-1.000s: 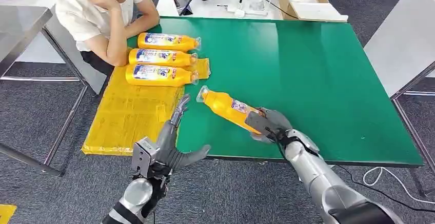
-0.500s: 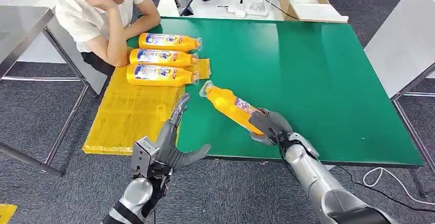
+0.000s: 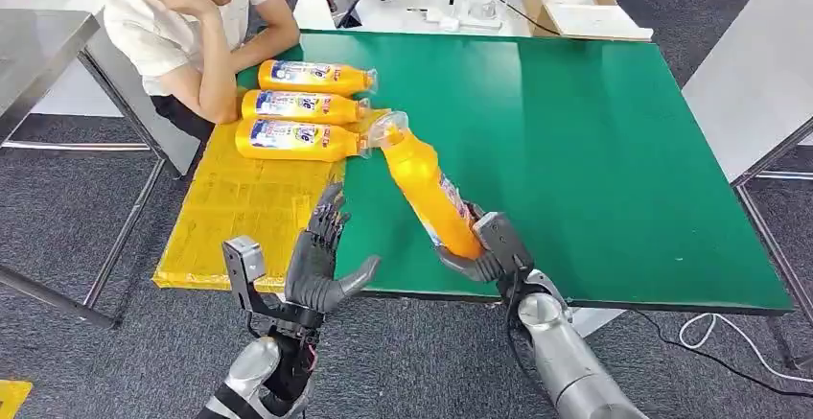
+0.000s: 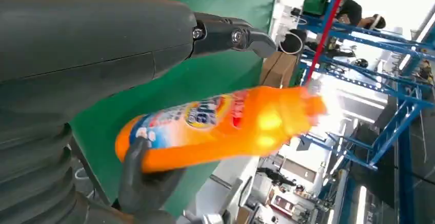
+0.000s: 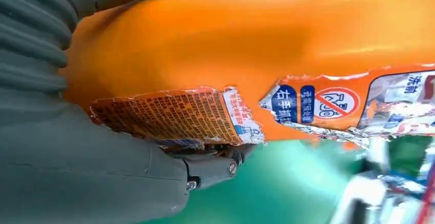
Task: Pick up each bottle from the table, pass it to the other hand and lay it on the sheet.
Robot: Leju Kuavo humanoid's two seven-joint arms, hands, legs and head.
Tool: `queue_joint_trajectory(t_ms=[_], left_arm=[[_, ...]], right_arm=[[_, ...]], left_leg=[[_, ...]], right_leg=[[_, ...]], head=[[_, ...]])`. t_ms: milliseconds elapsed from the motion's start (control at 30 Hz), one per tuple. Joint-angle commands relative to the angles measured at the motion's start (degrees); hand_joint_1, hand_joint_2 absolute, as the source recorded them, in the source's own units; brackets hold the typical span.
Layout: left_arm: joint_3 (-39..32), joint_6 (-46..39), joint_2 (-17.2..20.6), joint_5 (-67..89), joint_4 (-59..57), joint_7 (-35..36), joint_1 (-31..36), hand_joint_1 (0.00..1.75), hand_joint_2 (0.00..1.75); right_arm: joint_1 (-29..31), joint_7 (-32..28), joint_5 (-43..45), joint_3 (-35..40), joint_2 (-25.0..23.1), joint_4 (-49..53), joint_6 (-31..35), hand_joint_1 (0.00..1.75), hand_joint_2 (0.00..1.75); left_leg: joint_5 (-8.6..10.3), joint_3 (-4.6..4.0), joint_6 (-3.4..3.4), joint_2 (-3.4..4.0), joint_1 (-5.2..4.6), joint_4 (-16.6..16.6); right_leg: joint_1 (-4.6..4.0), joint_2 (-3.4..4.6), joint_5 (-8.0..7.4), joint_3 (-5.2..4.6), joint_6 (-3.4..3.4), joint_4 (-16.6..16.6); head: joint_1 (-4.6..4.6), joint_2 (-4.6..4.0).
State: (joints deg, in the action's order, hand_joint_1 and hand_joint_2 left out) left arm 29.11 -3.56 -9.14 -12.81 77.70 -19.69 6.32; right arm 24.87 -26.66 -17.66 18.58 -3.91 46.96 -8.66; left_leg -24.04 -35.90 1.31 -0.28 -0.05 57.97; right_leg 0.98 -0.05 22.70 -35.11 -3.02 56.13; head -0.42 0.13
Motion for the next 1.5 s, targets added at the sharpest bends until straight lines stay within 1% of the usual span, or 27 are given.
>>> queue_joint_trajectory(t_ms=[33, 100, 133, 167, 233, 267, 333, 367, 400, 433, 467, 500, 533, 800, 833, 867, 900, 933, 1000, 1067, 1100, 1133, 1167, 1367, 1400, 1467, 1500], left_arm=[[0.86, 0.25, 1.39, 0.26, -1.59, 0.95, 2.96, 0.0, 1.75], [0.69, 0.37, 1.19, -0.25, -1.5, 1.16, 2.97, 0.0, 1.75], [0.41, 0.34, 0.95, -0.74, -1.41, 1.27, 2.72, 0.0, 1.75], [0.24, 0.49, 0.74, -1.33, -1.35, 1.42, 2.48, 0.0, 1.75], [0.78, 1.35, 0.9, -2.49, -1.04, 1.74, 2.16, 0.0, 1.75], [1.19, 1.32, 1.13, -2.27, -0.88, 1.46, 2.24, 0.0, 1.75], [2.19, -1.37, 1.39, 2.16, -0.23, -1.08, 2.76, 0.0, 1.75], [2.29, -1.37, 1.38, 2.15, 0.26, -1.05, 2.9, 0.0, 1.75], [2.66, -0.04, 1.64, 1.3, 1.05, -0.59, 3.25, 0.0, 1.75], [2.67, 0.52, 1.76, 0.78, 1.44, -0.3, 3.37, 0.0, 1.75], [2.52, 1.15, 1.86, -0.04, 2.05, 0.09, 3.54, 0.0, 1.75], [2.47, 1.77, 1.84, -0.83, 2.15, 0.58, 3.7, 0.0, 1.75], [2.29, 2.77, 1.68, -2.37, 1.93, 1.43, 3.9, 0.0, 1.75], [1.93, 5.9, 1.58, -6.61, 1.37, 1.41, 4.44, 0.0, 1.75], [1.85, 6.15, 1.58, -7.01, 1.55, 1.43, 4.42, 0.12, 1.75], [1.81, 7.05, 1.72, -7.77, 2.18, 0.99, 4.35, 1.69, 1.75], [1.81, 8.17, 1.96, -8.55, 2.59, 0.77, 4.37, 1.75, 1.75], [1.67, 8.82, 1.99, -9.22, 2.82, 0.71, 4.21, 1.75, 1.75], [1.44, 14.14, 2.4, -14.92, 3.1, 3.01, 3.79, 1.75, 1.75], [1.66, 16.65, 2.9, -17.47, 2.63, 4.3, 3.68, 1.75, 1.75], [1.78, 16.95, 3.05, -17.5, 2.47, 4.23, 3.66, 1.75, 1.75], [1.88, 17.96, 3.32, -17.9, 2.04, 3.88, 3.55, 1.75, 1.75], [1.88, 17.96, 3.32, -17.9, 2.04, 3.88, 3.55, 1.75, 1.75], [0.63, 18.84, 3.68, -17.44, 2.19, 3.33, 2.55, 1.75, 1.75], [0.58, 18.83, 3.72, -17.44, 2.2, 3.33, 2.55, 1.75, 1.75], [-0.51, 18.38, 3.82, -17.34, 2.62, 3.18, 2.09, 1.75, 1.75], [-0.51, 18.38, 3.82, -17.34, 2.62, 3.18, 2.09, 1.75, 1.75]], right_arm=[[-2.76, -3.85, 0.02, 12.95, -0.83, 10.36, -3.2, 1.75, 1.75], [-3.4, -3.66, 0.04, 14.69, -1.08, 11.18, -2.99, 1.75, 1.75], [-3.84, -3.34, 0.21, 14.95, -1.37, 11.44, -2.25, 1.59, 1.75], [-4.17, -3.35, -0.09, 15.06, -1.61, 11.66, -1.47, 1.59, 1.75], [-4.82, -3.42, 0.15, 16.27, -1.82, 11.94, -0.81, 1.47, 1.75], [-4.8, -3.44, 0.32, 16.71, -1.8, 11.59, -0.66, 1.47, 1.75], [-4.05, -3.48, 0.19, 18.11, -1.26, 10.45, -0.32, 1.41, 1.75], [-3.59, -3.47, -0.44, 18.85, -0.95, 9.84, 0.07, 1.41, 1.75], [-2.92, -3.58, -0.88, 19.35, -0.75, 8.84, 0.37, 1.48, 1.75], [-2.61, -3.75, -1.1, 19.62, -0.7, 8.42, 0.36, 1.64, 1.75], [-2.19, -4.25, -1.18, 20.02, -0.75, 7.95, -0.07, 1.68, 1.75], [-2.01, -4.75, -1.17, 20.55, -0.84, 7.81, -0.61, 1.73, 1.75], [-1.96, -5.06, -1.41, 21.36, -0.91, 7.96, -0.98, 1.75, 1.75], [-1.68, -5.19, -1.45, 23.48, -1.01, 7.12, -2.06, 1.75, 1.75], [-1.64, -5.18, -1.45, 23.52, -0.94, 6.93, -2.01, 1.75, 1.75], [-1.44, -5.18, -1.38, 23.66, -0.84, 6.41, -2.12, 1.75, 1.75], [-1.25, -5.12, -1.15, 23.57, -0.81, 5.84, -2.24, 1.75, 1.75], [-1.15, -5.09, -1.13, 23.58, -0.77, 5.55, -2.24, 1.75, 1.75], [-0.74, -4.97, -1.11, 23.61, -0.71, 4.05, -1.91, 1.59, 1.75], [-0.51, -5.11, -1.14, 23.64, -0.74, 3.34, -1.89, 1.34, 1.75], [-0.5, -5.14, -1.12, 23.58, -0.79, 3.24, -1.84, 0.89, 1.75], [-0.52, -5.08, -0.91, 23.34, -1.03, 3.1, -1.8, 0.12, 1.75], [-0.52, -5.08, -0.91, 23.34, -1.03, 3.1, -1.8, 0.0, 1.75], [-2.65, -4.41, 1.05, 21.06, -1.37, 4.36, -1.39, 0.0, 1.75], [-2.76, -4.41, 1.04, 21.05, -1.27, 4.31, -1.38, 0.0, 0.0], [-3.8, -4.48, 1.21, 20.44, -0.93, 5.16, -1.03, 0.0, 0.0], [-3.8, -4.48, 1.21, 20.44, -0.93, 5.16, -1.03, 0.0, 0.0]], left_leg=[[-0.04, 0.1, -0.05, 0.05, 0.01, -0.02], [-0.07, 0.14, -0.07, 0.06, 0.05, -0.01], [-0.13, 0.25, -0.1, 0.06, 0.06, 0.01], [-0.05, 0.12, -0.06, 0.03, 0.03, -0.02], [-0.12, 0.26, -0.09, 0.05, 0.06, -0.02], [-0.05, 0.12, -0.05, 0.02, 0.02, -0.03], [-0.13, 0.29, -0.08, 0.03, 0.04, -0.02], [-0.03, 0.1, -0.04, 0.0, 0.03, -0.03], [-0.14, 0.31, -0.08, 0.0, 0.05, 0.01], [-0.12, 0.27, -0.07, 0.02, 0.04, 0.01], [-0.09, 0.18, -0.06, 0.02, 0.04, 0.03], [-0.26, 0.49, -0.12, 0.06, 0.08, 0.1], [-0.06, 0.15, -0.06, 0.04, 0.02, 0.0], [-0.11, 0.25, -0.08, 0.0, 0.04, 0.0], [-0.04, 0.13, -0.06, -0.01, 0.02, -0.04], [-0.11, 0.31, -0.08, 0.03, 0.05, -0.03], [-0.18, 0.44, -0.11, 0.05, 0.06, 0.0], [-0.02, 0.1, -0.05, 0.01, 0.02, -0.03], [-0.04, 0.18, -0.06, -0.01, 0.02, -0.04], [-0.07, 0.24, -0.07, 0.02, 0.05, -0.04], [-0.05, 0.19, -0.06, 0.0, 0.04, -0.04], [-0.03, 0.15, -0.05, 0.0, 0.02, -0.05], [-0.07, 0.22, -0.07, 0.03, 0.05, -0.03], [-0.1, 0.3, -0.08, -0.01, 0.04, -0.06], [-0.18, 0.46, -0.11, -0.01, 0.06, -0.04], [-0.07, 0.25, -0.07, -0.03, 0.04, -0.07], [-0.12, 0.37, -0.09, -0.05, 0.05, -0.07]], right_leg=[[-0.02, 0.04, 0.03, 0.09, 0.08, -0.02], [-0.06, 0.05, 0.05, 0.12, 0.11, -0.02], [-0.07, 0.04, 0.11, 0.23, 0.15, 0.01], [-0.04, 0.02, 0.05, 0.1, 0.09, -0.01], [-0.07, 0.03, 0.11, 0.24, 0.14, -0.01], [-0.03, 0.01, 0.05, 0.11, 0.09, -0.03], [-0.06, 0.02, 0.12, 0.27, 0.13, -0.02], [-0.03, -0.01, 0.03, 0.09, 0.07, -0.03], [-0.06, -0.02, 0.14, 0.31, 0.13, -0.01], [-0.05, 0.0, 0.12, 0.25, 0.13, 0.01], [-0.04, 0.0, 0.09, 0.17, 0.11, 0.02], [-0.1, 0.03, 0.24, 0.47, 0.21, 0.07], [-0.03, 0.02, 0.06, 0.13, 0.1, 0.0], [-0.05, -0.02, 0.12, 0.24, 0.15, 0.0], [-0.02, -0.02, 0.05, 0.12, 0.09, -0.03], [-0.06, 0.01, 0.11, 0.3, 0.14, -0.04], [-0.08, 0.02, 0.17, 0.43, 0.18, -0.02], [-0.02, -0.01, 0.03, 0.08, 0.08, -0.04], [-0.03, -0.03, 0.06, 0.17, 0.1, -0.04], [-0.05, 0.0, 0.07, 0.22, 0.12, -0.05], [-0.04, -0.02, 0.06, 0.18, 0.1, -0.05], [-0.02, -0.02, 0.04, 0.14, 0.09, -0.05], [-0.06, 0.01, 0.07, 0.21, 0.12, -0.06], [-0.04, -0.04, 0.12, 0.28, 0.12, -0.05], [-0.08, -0.04, 0.2, 0.44, 0.18, -0.04], [-0.04, -0.06, 0.09, 0.25, 0.11, -0.08], [-0.06, -0.08, 0.14, 0.37, 0.15, -0.08]], head=[[0.0, 0.0], [0.0, 0.0], [0.0, 0.0], [0.0, -0.02], [0.0, 0.0], [-0.02, 0.0], [-0.02, 0.0], [0.0, 0.0], [0.0, 0.0], [0.0, 0.0], [0.0, 0.0], [0.0, 0.0], [0.0, 0.0], [0.0, 0.0], [0.0, 0.0], [0.0, 0.0], [0.0, 0.0], [-0.02, 0.0], [-0.02, 0.0], [0.0, 0.0], [-0.02, -0.02], [0.0, 0.0], [0.02, 0.0], [0.0, 0.0], [-0.02, 0.0], [-0.02, 0.0], [0.0, 0.0]])
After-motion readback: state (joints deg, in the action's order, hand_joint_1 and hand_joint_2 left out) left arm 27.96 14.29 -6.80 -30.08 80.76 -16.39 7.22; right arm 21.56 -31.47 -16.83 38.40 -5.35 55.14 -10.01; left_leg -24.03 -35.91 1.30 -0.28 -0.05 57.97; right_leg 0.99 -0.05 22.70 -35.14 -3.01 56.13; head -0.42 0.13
